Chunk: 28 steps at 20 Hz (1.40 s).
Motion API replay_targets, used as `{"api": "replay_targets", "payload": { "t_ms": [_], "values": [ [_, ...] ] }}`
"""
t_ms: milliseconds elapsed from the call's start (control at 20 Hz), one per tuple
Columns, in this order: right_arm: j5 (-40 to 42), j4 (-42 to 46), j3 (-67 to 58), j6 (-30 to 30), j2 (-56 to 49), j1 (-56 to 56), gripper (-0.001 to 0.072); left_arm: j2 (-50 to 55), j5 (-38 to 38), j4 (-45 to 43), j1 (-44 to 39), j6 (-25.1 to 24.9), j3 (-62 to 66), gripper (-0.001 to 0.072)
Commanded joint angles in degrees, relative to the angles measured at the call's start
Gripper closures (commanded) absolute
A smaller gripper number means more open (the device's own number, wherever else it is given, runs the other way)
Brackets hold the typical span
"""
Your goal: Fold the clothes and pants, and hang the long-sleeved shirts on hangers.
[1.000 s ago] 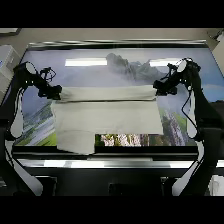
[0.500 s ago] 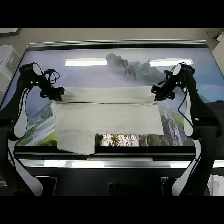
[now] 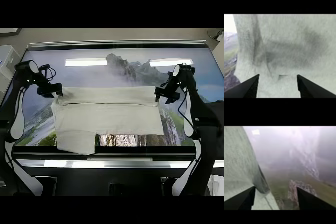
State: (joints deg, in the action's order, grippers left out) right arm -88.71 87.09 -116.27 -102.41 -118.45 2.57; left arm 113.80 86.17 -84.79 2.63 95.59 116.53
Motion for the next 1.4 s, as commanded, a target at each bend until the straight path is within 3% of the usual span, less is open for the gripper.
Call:
{"api": "replay_targets", "payload": {
  "t_ms": [0,150,250,400,500,550,650,750,1350],
  "values": [
    [1.44,5.38,-0.07,-0.63,4.15,0.31,0.0105,-5.90,3.30,-5.44,2.27,1.27,0.02,0.0169],
    [1.36,-0.48,-0.07,3.52,9.29,3.72,0.0105,-14.43,8.66,-6.93,7.04,2.64,-7.15,0.0169],
    [0.61,-12.02,-0.07,10.27,12.04,8.31,0.0108,-23.12,6.29,-4.96,11.21,1.53,-20.28,0.0169],
    [-4.66,-31.15,0.11,17.25,12.96,15.56,0.0109,-37.24,0.20,7.54,19.12,-7.08,-45.51,0.0169],
    [-7.48,-36.20,0.74,17.90,12.96,17.99,0.0127,-44.35,-2.27,16.61,24.33,-14.10,-60.11,0.0169],
    [-8.92,-37.00,0.79,18.53,12.96,18.29,0.0169,-46.66,-2.99,21.20,26.71,-17.11,-66.10,0.0169],
    [-9.97,-37.40,0.79,18.86,12.98,18.29,0.0179,-48.68,-3.34,29.68,30.10,-23.26,-74.77,0.0169],
    [-9.66,-38.91,0.79,18.60,12.98,18.29,0.0180,-48.61,-4.52,33.18,30.97,-26.25,-79.76,0.0169],
    [-10.60,-41.22,0.79,18.01,12.98,18.29,0.0182,-47.32,-16.11,36.72,21.84,-28.65,-85.55,0.0169]
  ]
}}
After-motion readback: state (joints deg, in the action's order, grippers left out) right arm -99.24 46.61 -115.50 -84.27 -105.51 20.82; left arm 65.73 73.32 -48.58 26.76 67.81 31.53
